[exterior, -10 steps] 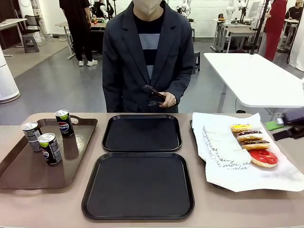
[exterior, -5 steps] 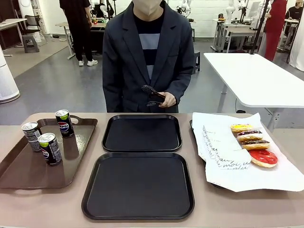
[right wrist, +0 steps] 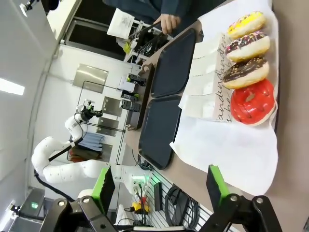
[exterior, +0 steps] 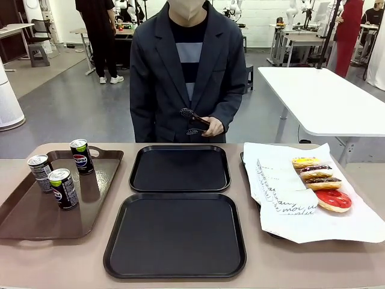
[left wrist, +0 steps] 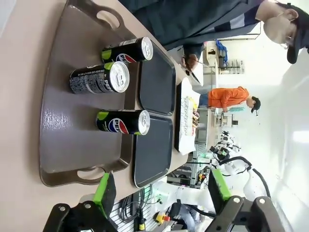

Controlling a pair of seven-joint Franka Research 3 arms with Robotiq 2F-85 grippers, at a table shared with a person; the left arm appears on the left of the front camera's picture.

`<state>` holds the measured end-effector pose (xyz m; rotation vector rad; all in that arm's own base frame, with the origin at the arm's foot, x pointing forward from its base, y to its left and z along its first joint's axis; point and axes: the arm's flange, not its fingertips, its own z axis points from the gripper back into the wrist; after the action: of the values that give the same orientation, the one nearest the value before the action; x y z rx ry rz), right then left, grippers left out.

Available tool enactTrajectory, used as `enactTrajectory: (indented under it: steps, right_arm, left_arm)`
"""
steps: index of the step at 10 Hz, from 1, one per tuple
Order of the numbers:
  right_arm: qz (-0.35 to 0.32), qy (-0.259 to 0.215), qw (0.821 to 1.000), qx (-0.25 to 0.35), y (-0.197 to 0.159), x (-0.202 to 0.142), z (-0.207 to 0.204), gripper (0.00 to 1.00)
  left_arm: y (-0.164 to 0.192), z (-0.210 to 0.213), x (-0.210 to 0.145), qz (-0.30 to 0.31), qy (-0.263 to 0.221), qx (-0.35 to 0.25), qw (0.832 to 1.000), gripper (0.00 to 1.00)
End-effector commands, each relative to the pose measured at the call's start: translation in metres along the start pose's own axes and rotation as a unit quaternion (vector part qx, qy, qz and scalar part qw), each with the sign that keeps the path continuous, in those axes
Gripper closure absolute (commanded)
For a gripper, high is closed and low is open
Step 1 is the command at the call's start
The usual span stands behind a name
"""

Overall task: Set up donuts and drinks on trays.
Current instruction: Pick up one Pepsi coke and place it on the Flat Tray.

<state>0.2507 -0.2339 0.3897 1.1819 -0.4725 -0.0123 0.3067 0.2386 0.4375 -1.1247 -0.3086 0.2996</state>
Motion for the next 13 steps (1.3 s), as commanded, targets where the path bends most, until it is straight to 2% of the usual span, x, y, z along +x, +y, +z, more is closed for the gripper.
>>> enactTrajectory:
  steps: [1, 13]
  right_arm:
    - [0.005, 0.007, 1.000, 0.008, 0.0010, 0.0002, -0.0032, 0.00]
    - [0.005, 0.007, 1.000, 0.008, 0.0010, 0.0002, -0.0032, 0.00]
  left_arm:
    - [-0.0033, -0.0050, -0.0028, 0.017, 0.004, -0.006, 1.000, 0.00]
    - [-0.0018, -0.0047, -0.0009, 0.008, 0.008, 0.004, 1.000, 0.00]
